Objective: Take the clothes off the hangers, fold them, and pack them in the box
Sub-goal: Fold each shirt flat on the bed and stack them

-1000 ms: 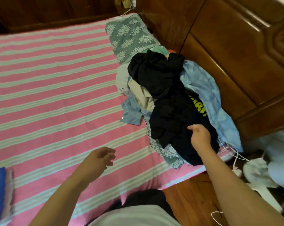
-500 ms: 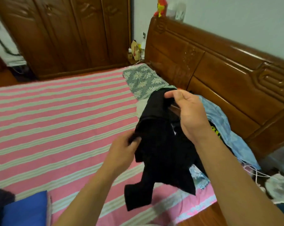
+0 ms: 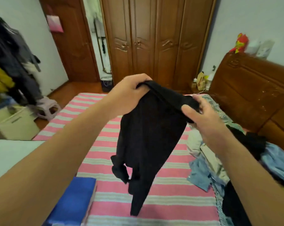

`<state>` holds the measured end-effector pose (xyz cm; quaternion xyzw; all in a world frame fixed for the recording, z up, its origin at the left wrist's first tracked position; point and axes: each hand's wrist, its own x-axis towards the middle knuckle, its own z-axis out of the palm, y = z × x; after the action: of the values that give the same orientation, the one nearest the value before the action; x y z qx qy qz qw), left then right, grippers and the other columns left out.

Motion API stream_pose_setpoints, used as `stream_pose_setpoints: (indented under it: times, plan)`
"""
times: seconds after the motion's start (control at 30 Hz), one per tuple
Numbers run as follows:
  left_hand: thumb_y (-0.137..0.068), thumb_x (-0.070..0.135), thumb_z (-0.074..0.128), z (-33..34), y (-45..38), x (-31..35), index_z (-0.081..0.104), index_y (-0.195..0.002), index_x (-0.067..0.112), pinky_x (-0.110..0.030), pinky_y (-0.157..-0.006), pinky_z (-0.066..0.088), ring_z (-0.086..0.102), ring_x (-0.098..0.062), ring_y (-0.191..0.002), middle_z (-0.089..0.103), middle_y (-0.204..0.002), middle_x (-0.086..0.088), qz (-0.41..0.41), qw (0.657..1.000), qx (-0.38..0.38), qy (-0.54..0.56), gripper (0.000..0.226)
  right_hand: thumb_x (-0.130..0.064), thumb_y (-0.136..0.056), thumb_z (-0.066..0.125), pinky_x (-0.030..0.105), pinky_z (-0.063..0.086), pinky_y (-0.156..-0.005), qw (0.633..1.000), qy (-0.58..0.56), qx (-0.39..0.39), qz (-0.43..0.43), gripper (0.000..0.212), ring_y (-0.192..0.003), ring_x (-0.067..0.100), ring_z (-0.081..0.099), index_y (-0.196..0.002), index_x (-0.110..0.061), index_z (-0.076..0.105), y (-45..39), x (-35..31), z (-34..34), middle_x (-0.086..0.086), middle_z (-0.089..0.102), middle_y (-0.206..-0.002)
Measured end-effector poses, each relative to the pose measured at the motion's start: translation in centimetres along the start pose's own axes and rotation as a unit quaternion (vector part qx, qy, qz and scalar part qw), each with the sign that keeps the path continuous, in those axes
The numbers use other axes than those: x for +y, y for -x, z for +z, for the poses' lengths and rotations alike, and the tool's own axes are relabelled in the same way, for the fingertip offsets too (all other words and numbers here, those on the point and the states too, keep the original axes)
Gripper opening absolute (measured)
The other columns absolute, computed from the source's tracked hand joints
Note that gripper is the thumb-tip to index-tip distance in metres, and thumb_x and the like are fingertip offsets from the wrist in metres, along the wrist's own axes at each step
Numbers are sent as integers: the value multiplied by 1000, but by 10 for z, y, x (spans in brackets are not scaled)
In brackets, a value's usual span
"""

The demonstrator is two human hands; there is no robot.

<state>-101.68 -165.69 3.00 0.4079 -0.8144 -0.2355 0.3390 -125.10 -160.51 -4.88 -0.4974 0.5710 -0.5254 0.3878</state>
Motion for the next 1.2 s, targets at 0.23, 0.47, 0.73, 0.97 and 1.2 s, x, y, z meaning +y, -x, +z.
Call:
stream_pose_setpoints:
  times: [0.23, 0.47, 0.73, 0.97, 1.2]
  plan:
    - [-102, 31, 57, -12, -14, 67, 73, -98, 28, -33, -75, 55, 66, -14, -83, 70, -89, 4, -24, 979, -133, -155, 17, -18, -101, 56, 29, 47, -75, 972, 176, 55, -148, 18, -85, 8, 64, -102, -22, 73, -37, -5, 14, -5, 71, -94]
    - [-102, 41, 56, -28, -21, 68, 77, -100, 26, -45, -94, 59, 74, -21, -92, 77, -95, -4, -144, 988, -54, 13, 26, -49, -89, 70, 41, 46, -106, 992, 44, -112, -36, 58, -126, 12, 52, -141, -42, 46, -16, -15, 3, -11, 50, -141]
    - [-102, 35, 55, -35, -42, 72, 73, -114, 25, -39, -94, 56, 65, -14, -95, 71, -103, 5, -10, 964, -120, -239, 24, -6, -89, 60, 27, 31, -53, 948, 303, -48, -88, 29, -69, 23, 51, -68, -22, 49, -23, 29, 16, -4, 53, -66]
    - [-103, 32, 55, -102, -47, -16, 71, -113, 23, -28, -79, 45, 58, -7, -86, 67, -98, 6, -98, 960, 20, -261, 21, -16, -87, 52, 33, 40, -57, 873, 484, -25, 56, 17, -73, 34, 60, -70, -15, 54, -47, 83, -41, 9, 62, -74]
    - [-105, 25, 52, -123, -44, -100, 69, -112, 14, -39, -82, 45, 61, -26, -93, 67, -103, -6, -180, 947, 79, -255, 21, -13, -98, 50, 38, 50, -74, 855, 518, -27, 2, 14, -90, 28, 61, -98, -22, 61, -96, 20, -58, 9, 66, -100]
